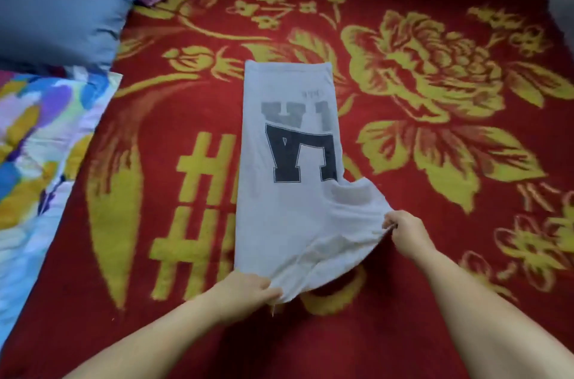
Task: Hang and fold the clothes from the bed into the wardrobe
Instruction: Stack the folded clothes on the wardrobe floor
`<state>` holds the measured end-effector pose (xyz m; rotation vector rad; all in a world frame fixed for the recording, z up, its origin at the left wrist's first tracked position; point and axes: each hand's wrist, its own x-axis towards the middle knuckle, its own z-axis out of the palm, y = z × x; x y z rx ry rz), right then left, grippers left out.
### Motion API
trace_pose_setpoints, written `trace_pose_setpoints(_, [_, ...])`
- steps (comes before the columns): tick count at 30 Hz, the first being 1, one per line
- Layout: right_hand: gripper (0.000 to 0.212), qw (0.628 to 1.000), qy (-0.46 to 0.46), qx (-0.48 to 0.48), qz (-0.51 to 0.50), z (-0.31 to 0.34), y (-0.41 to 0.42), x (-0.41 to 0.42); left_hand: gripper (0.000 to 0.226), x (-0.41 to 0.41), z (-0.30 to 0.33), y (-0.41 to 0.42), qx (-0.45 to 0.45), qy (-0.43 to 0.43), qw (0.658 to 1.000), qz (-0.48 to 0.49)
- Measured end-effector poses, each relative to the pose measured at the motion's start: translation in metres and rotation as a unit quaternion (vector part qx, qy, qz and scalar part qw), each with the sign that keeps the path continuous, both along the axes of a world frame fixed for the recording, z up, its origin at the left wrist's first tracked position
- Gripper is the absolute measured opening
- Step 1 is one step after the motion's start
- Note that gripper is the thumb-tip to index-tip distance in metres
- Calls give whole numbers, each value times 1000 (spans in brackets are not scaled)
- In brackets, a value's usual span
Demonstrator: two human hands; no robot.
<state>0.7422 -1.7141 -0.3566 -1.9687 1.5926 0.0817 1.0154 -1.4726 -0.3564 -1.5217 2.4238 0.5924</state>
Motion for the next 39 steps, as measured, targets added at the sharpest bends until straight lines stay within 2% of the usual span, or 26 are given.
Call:
trace_pose_setpoints(2, [31, 998, 34, 47, -31, -25, 16, -16, 38, -11, -25, 12, 137, -20, 990, -13])
trace_pose_setpoints(3, [31, 995, 51, 51, -63, -26, 17, -18, 40, -13, -30, 11, 137, -14, 990, -6])
trace_pose_setpoints(4, [32, 991, 66, 51, -103, -26, 15, -23, 36, -18, -29, 7, 119, -2, 993, 7])
trace_pose_setpoints(6, [30, 980, 52, 33, -189, -25, 0, -30, 18, -36, -31, -17, -6, 28, 999, 23])
trace_pose_setpoints(7, [30, 976, 27, 29, -212, -25, -8, -29, 18, -43, -28, -32, -65, 41, 996, 44])
trace_pose_setpoints(8, [31, 975, 1, 34, -217, -27, -18, -28, 27, -55, -27, -52, -95, 49, 991, 80])
trace_pose_setpoints(10, [48, 981, -27, 63, -182, -30, -32, -16, 51, -79, -34, -87, -60, 76, 982, 162])
trace_pose_setpoints(12, [67, 986, -15, 87, -141, -39, -40, -1, 64, -108, -51, -105, 15, 62, 980, 186])
trace_pose_setpoints(14, [74, 989, 15, 99, -107, -48, -42, 13, 71, -134, -65, -104, 64, 72, 978, 185])
trace_pose_setpoints(16, [61, 991, 46, 112, -63, -60, -46, 18, 73, -160, -80, -92, 87, 94, 979, 155])
trace_pose_setpoints(18, [24, 995, 38, 84, -45, -67, -53, 15, 74, -174, -85, -78, 100, 113, 980, 132])
trace_pose_setpoints(19, [18, 997, 13, 59, -52, -69, -56, 9, 74, -177, -87, -74, 101, 123, 978, 133])
trace_pose_setpoints(21, [27, 997, -36, 25, -64, -71, -60, -6, 76, -176, -88, -73, 108, 159, 971, 141])
trace_pose_setpoints(23, [18, 993, -77, 66, -65, -70, -60, -13, 77, -169, -86, -75, 107, 210, 962, 141])
trace_pose_setpoints(26, [35, 991, -40, 128, -14, -62, -55, -4, 79, -153, -76, -72, 95, 251, 954, 132])
trace_pose_setpoints(29, [27, 993, -108, 37, -6, -41, -43, 32, 77, -138, -62, -64, 127, 268, 935, 193])
trace_pose_setpoints(31, [34, 989, -145, 10, 43, -22, -28, 65, 72, -128, -55, -57, 143, 261, 930, 217])
trace_pose_setpoints(33, [49, 974, -110, 105, 166, -11, -3, 100, 61, -109, -46, -46, 123, 250, 932, 232])
trace_pose_setpoints(35, [59, 935, -33, 238, 260, -8, 20, 118, 40, -83, -39, -32, 34, 255, 937, 236])
trace_pose_setpoints(36, [57, 926, -4, 239, 291, -10, 28, 119, 30, -65, -38, -23, -28, 251, 939, 235])
trace_pose_setpoints(37, [54, 929, 21, 195, 313, -11, 31, 116, 22, -47, -38, -15, -76, 235, 942, 228])
trace_pose_setpoints(38, [53, 931, 43, 141, 335, -13, 38, 112, 19, -27, -40, -5, -107, 205, 949, 216])
trace_pose_setpoints(39, [56, 924, 58, 106, 363, -16, 46, 103, 26, -8, -43, 3, -111, 167, 959, 200])
